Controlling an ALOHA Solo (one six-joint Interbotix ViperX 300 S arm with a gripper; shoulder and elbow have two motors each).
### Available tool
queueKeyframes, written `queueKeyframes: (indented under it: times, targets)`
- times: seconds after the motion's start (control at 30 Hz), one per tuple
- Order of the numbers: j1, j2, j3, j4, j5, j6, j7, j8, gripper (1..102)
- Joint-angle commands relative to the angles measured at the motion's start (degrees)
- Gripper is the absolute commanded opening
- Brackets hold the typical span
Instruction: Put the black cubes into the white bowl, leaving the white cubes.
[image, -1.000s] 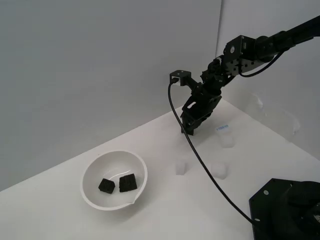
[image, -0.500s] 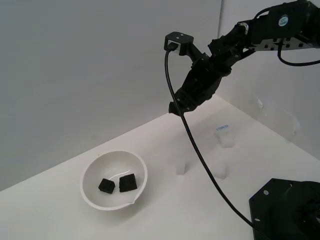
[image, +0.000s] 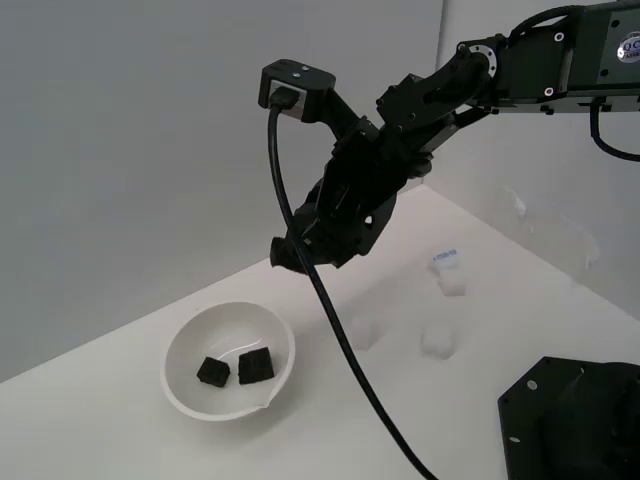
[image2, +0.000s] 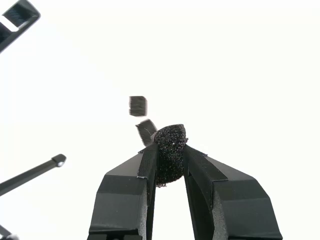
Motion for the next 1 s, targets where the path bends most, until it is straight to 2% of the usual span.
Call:
queueKeyframes:
  times: [0.0,0.13,0.33,0.5,0.6,0.63,0.77,0.83,0.97]
  targets:
    - [-2.72,0.26,0.53,-0.79,-1.14,-2.29,-0.70,0.44,3]
    - [-5.89,-1.85,-1.67,-1.32,-1.58,-2.99,-2.90,0.44,3]
    - [-7.38,-4.57,-4.39,-1.41,-1.67,-3.69,-6.33,0.44,3]
    - [-8.09,-7.21,-6.94,-1.93,-2.20,-3.87,-6.59,0.44,3]
    - [-9.05,-8.17,-7.91,-2.55,-2.90,-4.92,-6.59,0.53,8]
    - [-9.40,-8.44,-8.17,-2.81,-3.25,-5.45,-6.59,0.53,14]
    - [-10.20,-9.14,-8.88,-3.60,-3.96,-7.73,-6.59,0.53,51]
    - [-10.28,-9.40,-9.14,-3.78,-4.13,-7.91,-6.59,0.62,67]
    - [-10.28,-9.67,-9.32,-3.78,-4.13,-8.09,-6.59,0.53,90]
